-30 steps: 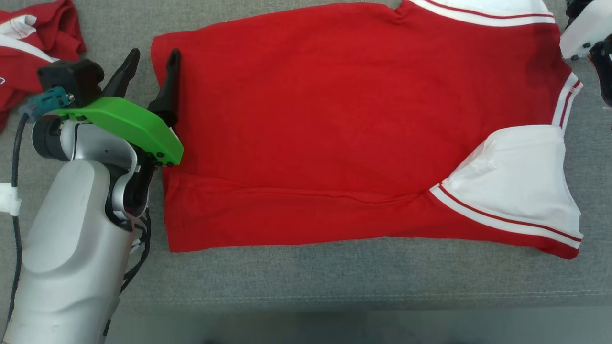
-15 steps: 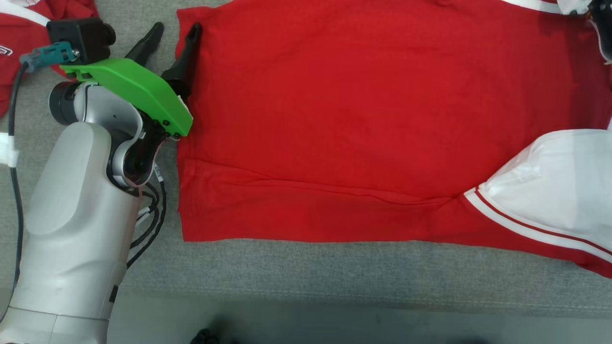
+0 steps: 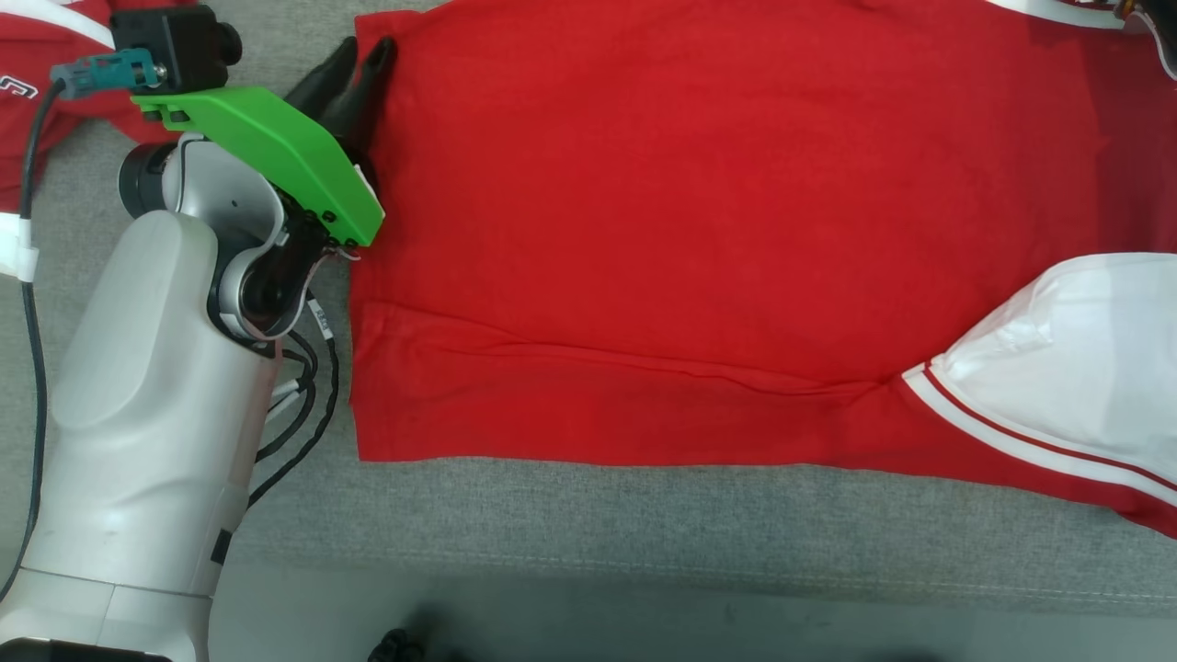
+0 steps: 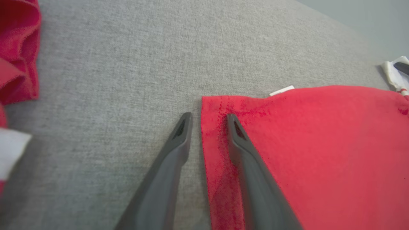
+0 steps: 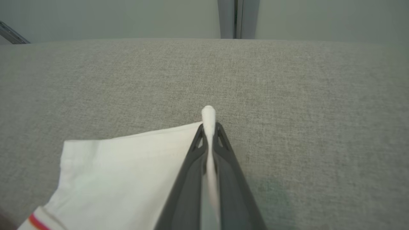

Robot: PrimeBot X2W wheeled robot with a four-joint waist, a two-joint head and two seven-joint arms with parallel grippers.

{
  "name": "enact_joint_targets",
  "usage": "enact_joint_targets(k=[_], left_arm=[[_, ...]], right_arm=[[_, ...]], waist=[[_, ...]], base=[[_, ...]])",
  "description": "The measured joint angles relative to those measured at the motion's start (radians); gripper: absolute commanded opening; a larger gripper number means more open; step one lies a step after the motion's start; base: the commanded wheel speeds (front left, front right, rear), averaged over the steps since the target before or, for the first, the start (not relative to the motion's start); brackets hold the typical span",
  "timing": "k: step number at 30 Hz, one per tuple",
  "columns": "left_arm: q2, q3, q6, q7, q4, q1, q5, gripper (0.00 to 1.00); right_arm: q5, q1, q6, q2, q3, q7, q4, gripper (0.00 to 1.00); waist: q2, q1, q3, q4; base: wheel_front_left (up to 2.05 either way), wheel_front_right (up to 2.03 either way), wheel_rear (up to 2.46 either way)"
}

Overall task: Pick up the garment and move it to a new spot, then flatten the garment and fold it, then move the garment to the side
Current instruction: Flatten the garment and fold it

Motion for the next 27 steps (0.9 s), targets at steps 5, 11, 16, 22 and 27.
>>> enact_joint_targets(k=[5, 11, 16, 22, 27], left_arm=[[0.009, -0.013, -0.005, -0.015, -0.005, -0.001, -0.002, 0.0], [0.017, -0.002, -0.005, -0.081, -0.008, -0.002, 0.002, 0.0], [0.025, 0.017, 0.001, -0.132, -0.009, -0.005, 0.009, 0.0], [0.049, 0.021, 0.0, -0.136, -0.037, 0.016, -0.002, 0.0], [0.085, 0.022, -0.001, -0.124, -0.108, 0.099, -0.022, 0.0]], right_arm=[[0.028, -0.004, 0.0, -0.015, 0.027, -0.017, -0.019, 0.0], [0.058, -0.005, 0.0, -0.027, 0.064, -0.074, -0.058, 0.0], [0.086, 0.006, 0.0, -0.043, 0.096, -0.129, -0.099, 0.0], [0.139, 0.08, 0.0, -0.096, 0.149, -0.192, -0.213, 0.0], [0.189, 0.198, 0.0, -0.179, 0.197, -0.27, -0.383, 0.0]], waist=[[0.0, 0.0, -0.006, -0.01], [0.0, 0.0, -0.015, -0.024], [0.0, 0.0, -0.031, -0.033], [0.0, 0.0, -0.052, -0.047], [0.0, 0.0, -0.067, -0.07]], base=[[0.0, 0.0, 0.0], [0.0, 0.0, 0.0], [0.0, 0.0, 0.0], [0.0, 0.0, 0.0], [0.0, 0.0, 0.0]])
